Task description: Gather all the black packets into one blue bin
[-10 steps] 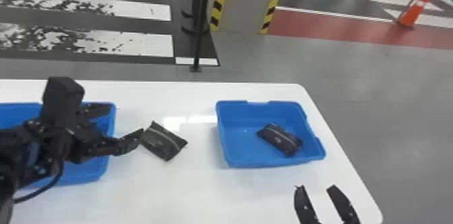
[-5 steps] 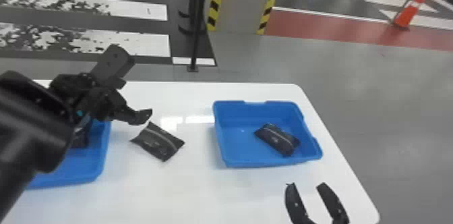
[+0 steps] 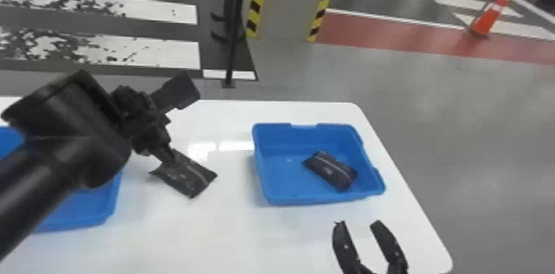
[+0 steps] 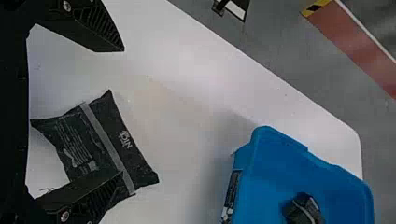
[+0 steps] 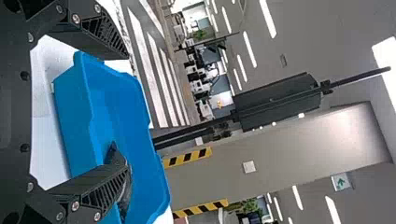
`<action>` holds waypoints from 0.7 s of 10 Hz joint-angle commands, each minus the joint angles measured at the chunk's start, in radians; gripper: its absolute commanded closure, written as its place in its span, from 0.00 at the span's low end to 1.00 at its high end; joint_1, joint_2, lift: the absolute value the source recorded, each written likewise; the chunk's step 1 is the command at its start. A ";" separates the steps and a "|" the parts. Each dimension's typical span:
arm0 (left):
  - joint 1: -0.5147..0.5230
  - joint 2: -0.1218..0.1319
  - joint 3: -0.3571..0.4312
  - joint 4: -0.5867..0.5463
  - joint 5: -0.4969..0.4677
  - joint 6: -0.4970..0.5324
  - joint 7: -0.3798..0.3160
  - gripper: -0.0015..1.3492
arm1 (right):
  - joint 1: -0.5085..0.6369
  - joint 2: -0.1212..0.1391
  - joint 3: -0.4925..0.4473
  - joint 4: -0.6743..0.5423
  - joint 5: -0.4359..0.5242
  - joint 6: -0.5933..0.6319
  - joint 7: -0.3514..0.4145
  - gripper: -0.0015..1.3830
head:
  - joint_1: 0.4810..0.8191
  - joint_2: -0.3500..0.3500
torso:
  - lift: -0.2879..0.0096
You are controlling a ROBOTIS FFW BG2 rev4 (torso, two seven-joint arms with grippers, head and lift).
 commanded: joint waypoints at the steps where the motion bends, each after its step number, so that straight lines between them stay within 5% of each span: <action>1: -0.001 0.000 -0.030 0.003 -0.042 0.055 -0.006 0.07 | -0.002 0.001 0.002 0.002 -0.003 0.000 0.000 0.14 | 0.63 0.06 | 0.60; 2: -0.008 0.000 -0.040 0.034 -0.058 0.055 -0.012 0.07 | -0.004 0.001 0.006 0.007 -0.003 0.000 0.000 0.14 | 0.63 0.07 | 0.60; 4: -0.028 -0.007 -0.088 0.184 -0.014 -0.122 -0.012 0.05 | -0.017 0.001 0.018 0.019 -0.007 0.000 -0.001 0.14 | 0.63 0.10 | 0.60; 7: -0.028 -0.008 -0.180 0.246 0.071 -0.242 0.025 0.07 | -0.024 0.001 0.028 0.029 -0.013 0.000 -0.005 0.14 | 0.63 0.07 | 0.60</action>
